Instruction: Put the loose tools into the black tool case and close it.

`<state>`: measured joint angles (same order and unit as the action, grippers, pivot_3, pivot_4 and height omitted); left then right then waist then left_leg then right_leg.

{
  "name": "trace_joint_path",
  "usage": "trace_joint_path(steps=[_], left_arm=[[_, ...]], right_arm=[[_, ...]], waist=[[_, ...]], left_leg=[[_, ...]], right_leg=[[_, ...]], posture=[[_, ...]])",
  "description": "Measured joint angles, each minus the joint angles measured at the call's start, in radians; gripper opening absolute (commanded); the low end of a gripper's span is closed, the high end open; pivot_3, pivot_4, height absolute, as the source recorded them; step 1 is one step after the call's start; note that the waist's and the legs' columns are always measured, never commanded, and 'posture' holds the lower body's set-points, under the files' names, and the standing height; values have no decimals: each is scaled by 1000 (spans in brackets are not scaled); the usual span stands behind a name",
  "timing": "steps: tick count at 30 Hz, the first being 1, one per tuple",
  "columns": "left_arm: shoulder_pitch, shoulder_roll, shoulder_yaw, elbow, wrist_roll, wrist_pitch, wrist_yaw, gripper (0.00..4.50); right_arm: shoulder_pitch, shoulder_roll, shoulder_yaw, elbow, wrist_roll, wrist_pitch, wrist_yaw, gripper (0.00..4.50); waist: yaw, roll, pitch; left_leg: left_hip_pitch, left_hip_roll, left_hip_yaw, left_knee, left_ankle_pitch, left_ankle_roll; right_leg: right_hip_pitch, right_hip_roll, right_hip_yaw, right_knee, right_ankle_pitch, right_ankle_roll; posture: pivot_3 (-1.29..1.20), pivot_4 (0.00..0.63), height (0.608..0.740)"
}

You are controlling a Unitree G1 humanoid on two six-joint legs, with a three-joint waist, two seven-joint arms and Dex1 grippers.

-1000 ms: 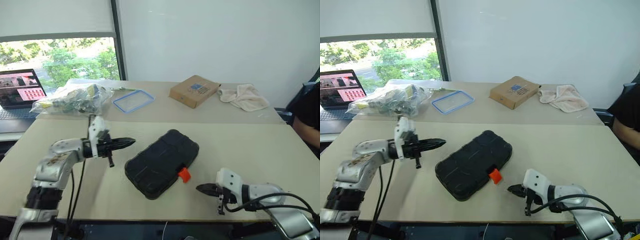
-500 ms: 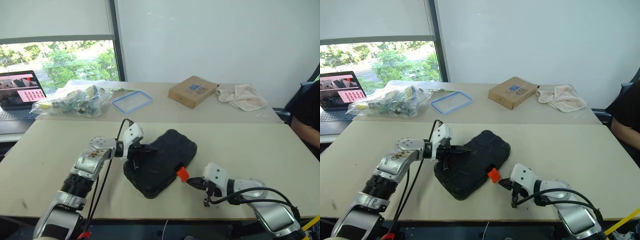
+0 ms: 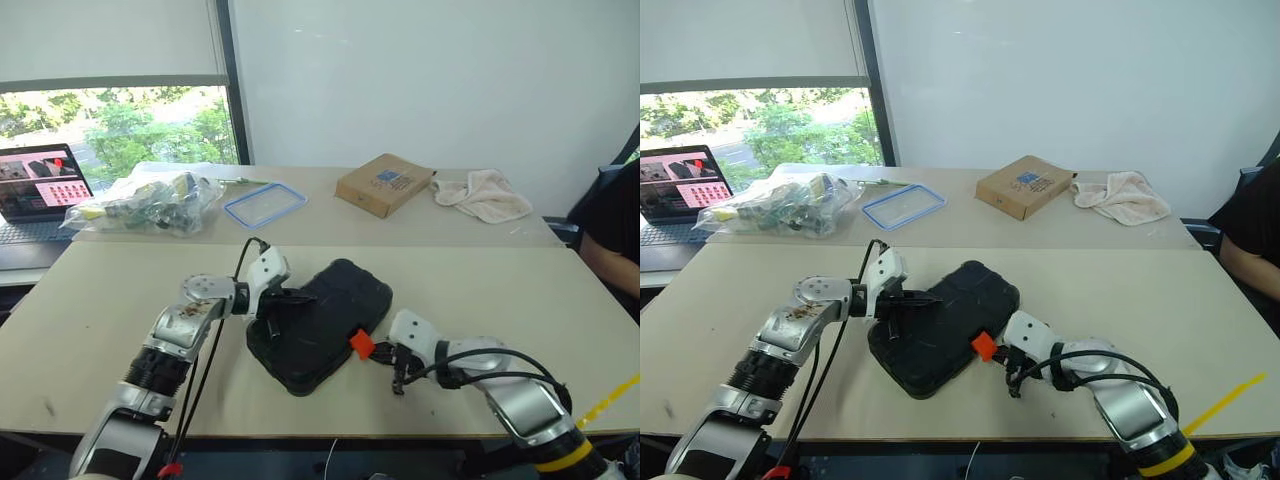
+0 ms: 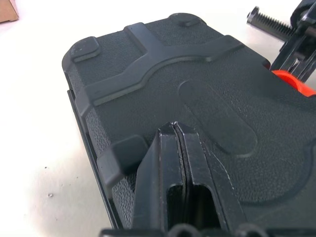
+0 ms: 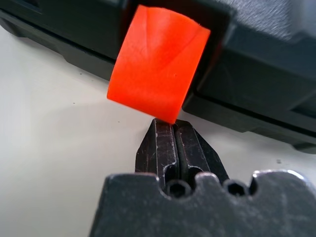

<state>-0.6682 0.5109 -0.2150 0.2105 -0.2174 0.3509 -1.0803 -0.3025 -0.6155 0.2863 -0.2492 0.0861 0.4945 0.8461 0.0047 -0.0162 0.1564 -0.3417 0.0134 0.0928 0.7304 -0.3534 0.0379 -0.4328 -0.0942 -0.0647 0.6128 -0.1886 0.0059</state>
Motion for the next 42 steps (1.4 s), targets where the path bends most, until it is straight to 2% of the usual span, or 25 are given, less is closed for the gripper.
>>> trace_joint_path(steps=[5, 14, 18, 28, 42], left_arm=[[6, -8, 0, -1, 6, 0, 11, 49], [13, -10, 0, -8, 7, 0, 10, 49], [13, -8, 1, -6, 7, 0, 9, 49], [1, -10, -2, 11, 15, 0, -3, 49], [3, -8, 3, 18, 18, 3, 5, 49]], right_arm=[[-15, -1, 12, 1, -5, 31, 3, 0], [93, -129, -62, -91, 38, 38, 59, 0], [129, -149, -74, -126, 67, 38, 84, 0], [68, -120, -73, -163, 96, 54, 75, 0], [-36, -48, -3, -73, 76, 59, 67, 0]], waist=[[-2, 0, 0], [5, 1, -1], [4, 1, -1], [5, 1, -1], [-7, 1, -1]], left_leg=[[6, 1, -1, 0, -1, 1], [6, 1, -2, 0, -2, 3], [6, 1, -1, 0, -2, 3], [6, 1, -2, 0, -2, 3], [7, 2, -2, 0, -2, 3]], right_leg=[[7, 0, 0, -1, 0, 0], [8, -1, 0, -2, 0, 0], [8, -1, 0, -2, 0, 0], [8, -1, 0, -2, 0, 0], [8, -1, 0, -1, 0, 0]], posture=[[0, 150, 740], [0, 150, 740], [0, 150, 740], [0, 150, 740], [0, 150, 740]])
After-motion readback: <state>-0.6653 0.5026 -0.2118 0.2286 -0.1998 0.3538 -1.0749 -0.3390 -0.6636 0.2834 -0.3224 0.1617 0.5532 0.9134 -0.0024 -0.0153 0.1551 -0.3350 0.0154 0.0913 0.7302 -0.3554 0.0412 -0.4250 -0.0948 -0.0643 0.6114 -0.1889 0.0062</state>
